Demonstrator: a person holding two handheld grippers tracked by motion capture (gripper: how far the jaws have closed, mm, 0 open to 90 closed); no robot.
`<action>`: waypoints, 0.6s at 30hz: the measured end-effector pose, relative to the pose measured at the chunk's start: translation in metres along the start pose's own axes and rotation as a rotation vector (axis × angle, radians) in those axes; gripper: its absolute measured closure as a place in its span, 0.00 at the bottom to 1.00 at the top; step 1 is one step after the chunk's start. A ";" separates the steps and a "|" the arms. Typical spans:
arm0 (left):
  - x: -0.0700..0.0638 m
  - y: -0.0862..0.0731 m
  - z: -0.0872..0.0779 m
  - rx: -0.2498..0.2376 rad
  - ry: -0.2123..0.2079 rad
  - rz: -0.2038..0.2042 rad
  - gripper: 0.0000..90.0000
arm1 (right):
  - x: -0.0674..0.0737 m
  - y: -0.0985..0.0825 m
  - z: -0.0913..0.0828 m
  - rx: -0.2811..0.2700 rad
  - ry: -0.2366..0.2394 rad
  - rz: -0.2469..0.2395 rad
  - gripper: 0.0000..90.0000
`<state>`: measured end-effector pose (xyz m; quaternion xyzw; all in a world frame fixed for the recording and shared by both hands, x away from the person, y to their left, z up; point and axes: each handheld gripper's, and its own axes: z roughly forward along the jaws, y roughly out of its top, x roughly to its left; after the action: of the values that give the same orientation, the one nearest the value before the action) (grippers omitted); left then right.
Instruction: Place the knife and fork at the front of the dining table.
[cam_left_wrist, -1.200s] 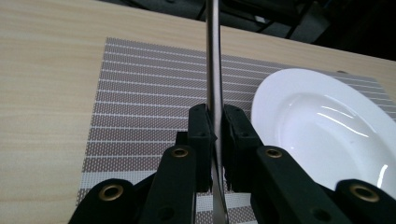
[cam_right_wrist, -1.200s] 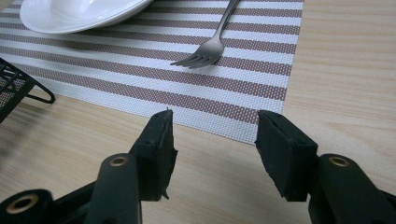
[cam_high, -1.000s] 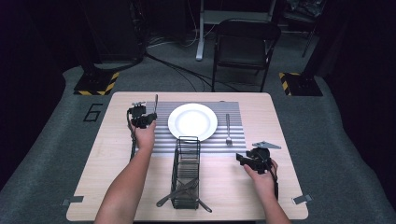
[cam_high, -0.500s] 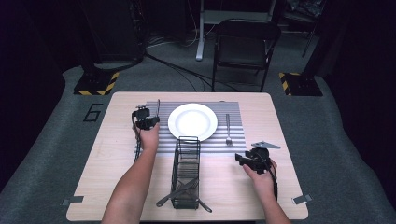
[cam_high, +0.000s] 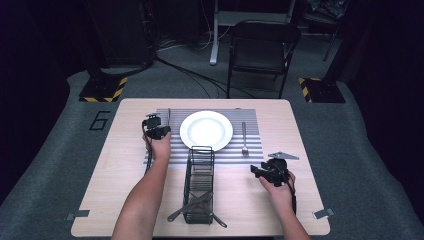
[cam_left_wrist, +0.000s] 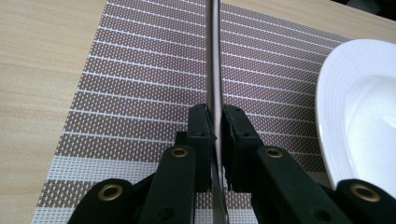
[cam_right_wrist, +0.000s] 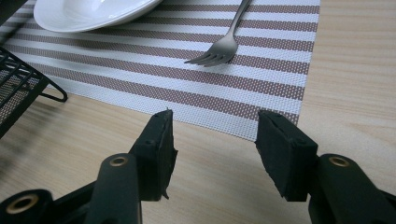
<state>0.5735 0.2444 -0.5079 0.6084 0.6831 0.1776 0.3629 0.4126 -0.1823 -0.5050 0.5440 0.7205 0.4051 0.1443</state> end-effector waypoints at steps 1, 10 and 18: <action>0.001 0.000 0.001 0.002 -0.002 0.004 0.91 | 0.000 0.000 0.000 0.000 0.000 0.000 0.51; 0.005 -0.002 0.007 0.027 0.001 -0.025 0.91 | -0.002 0.000 0.001 -0.001 -0.002 0.003 0.51; 0.003 -0.003 0.007 0.020 0.007 -0.016 0.91 | -0.002 0.000 0.001 -0.001 0.001 0.004 0.51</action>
<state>0.5764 0.2455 -0.5153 0.6060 0.6908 0.1701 0.3559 0.4135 -0.1837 -0.5059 0.5452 0.7193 0.4060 0.1434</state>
